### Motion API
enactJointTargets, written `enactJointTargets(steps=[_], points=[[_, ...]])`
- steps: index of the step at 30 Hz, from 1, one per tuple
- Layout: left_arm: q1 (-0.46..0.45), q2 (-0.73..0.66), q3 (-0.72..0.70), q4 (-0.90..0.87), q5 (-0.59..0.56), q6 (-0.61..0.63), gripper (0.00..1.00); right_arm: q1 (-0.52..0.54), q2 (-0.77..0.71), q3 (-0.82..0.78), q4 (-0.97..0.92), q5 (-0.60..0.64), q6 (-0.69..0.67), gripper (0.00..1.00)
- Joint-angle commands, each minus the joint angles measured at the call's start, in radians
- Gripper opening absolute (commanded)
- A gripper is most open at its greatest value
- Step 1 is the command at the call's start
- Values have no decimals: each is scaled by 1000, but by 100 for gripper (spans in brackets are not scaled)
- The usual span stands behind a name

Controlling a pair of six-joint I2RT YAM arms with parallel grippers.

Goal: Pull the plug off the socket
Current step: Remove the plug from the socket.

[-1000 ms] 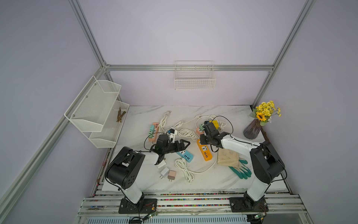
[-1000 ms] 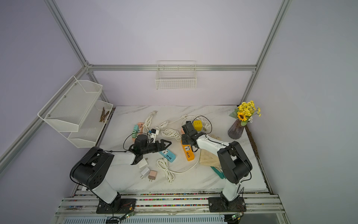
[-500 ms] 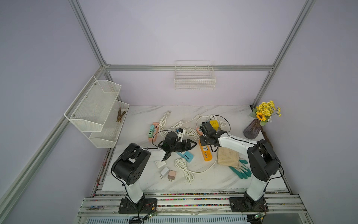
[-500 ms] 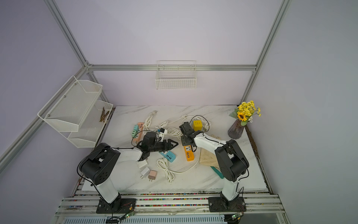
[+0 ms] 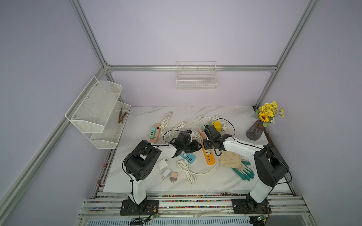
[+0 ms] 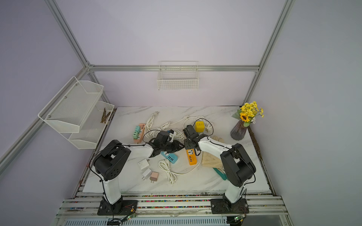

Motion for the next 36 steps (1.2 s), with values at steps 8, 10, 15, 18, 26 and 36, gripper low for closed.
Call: enactJointTargets(steps=[8, 10, 15, 18, 26, 36], points=[[-20, 54, 42, 42, -7, -75, 39, 6, -15, -13, 21, -50, 17, 20], [-25, 59, 50, 21, -12, -72, 40, 6, -14, -13, 22, -56, 19, 20], [-48, 108, 123, -152, -72, -55, 40, 9, -14, -17, 35, -87, 19, 19], [-58, 134, 162, -251, -123, -43, 38, 15, -17, -17, 38, -94, 16, 19], [-52, 176, 181, -378, -203, -26, 31, 25, -61, -23, 18, -21, 29, 18], [-12, 218, 174, -384, -179, -19, 29, -64, -64, -53, 18, -144, 69, 18]])
